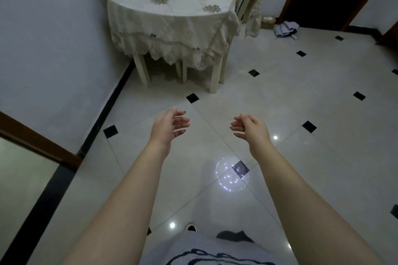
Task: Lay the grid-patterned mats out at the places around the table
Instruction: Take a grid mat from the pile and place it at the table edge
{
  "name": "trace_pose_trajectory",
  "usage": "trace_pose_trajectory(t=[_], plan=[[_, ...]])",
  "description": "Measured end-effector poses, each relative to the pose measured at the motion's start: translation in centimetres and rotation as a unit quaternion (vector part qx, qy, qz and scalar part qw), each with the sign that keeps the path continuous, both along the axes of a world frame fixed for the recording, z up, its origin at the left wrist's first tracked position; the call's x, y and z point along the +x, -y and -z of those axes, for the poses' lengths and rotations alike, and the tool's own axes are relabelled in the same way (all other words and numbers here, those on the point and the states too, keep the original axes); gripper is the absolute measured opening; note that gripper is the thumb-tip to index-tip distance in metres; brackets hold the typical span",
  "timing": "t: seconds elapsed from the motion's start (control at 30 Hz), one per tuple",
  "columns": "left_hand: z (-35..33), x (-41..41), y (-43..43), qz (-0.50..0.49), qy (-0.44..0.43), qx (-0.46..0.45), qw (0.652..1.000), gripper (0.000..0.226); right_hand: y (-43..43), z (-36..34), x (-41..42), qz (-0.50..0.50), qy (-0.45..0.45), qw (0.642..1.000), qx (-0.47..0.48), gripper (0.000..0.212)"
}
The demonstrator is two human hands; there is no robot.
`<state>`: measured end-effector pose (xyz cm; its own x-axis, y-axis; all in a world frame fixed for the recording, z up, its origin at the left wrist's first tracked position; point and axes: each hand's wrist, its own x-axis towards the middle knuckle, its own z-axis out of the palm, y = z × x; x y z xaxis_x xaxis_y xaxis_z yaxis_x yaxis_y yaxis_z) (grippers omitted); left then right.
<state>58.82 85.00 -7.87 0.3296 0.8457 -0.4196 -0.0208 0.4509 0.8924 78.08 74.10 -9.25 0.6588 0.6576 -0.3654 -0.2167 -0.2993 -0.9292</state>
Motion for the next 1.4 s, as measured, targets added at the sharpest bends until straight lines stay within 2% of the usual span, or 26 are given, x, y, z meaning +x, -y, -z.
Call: trace_pose_trajectory(t=[0.43,0.83,1.4], plan=[[2.6,7.6,-12.2,0.006,-0.015,-0.036,0.999,0.029,-11.4,2.4,7.5,0.021,-0.003,1.000,-0.015,0.023],[-0.3,22.0,-28.1,-0.004,-0.012,-0.012,1.000,0.031,-27.1,1.7,21.0,-0.014,0.005,1.000,-0.009,0.025],[3.0,31.6,-44.3,-0.015,-0.031,-0.046,0.998,0.035,-43.3,3.6,30.9,-0.006,-0.028,0.999,-0.032,0.022]])
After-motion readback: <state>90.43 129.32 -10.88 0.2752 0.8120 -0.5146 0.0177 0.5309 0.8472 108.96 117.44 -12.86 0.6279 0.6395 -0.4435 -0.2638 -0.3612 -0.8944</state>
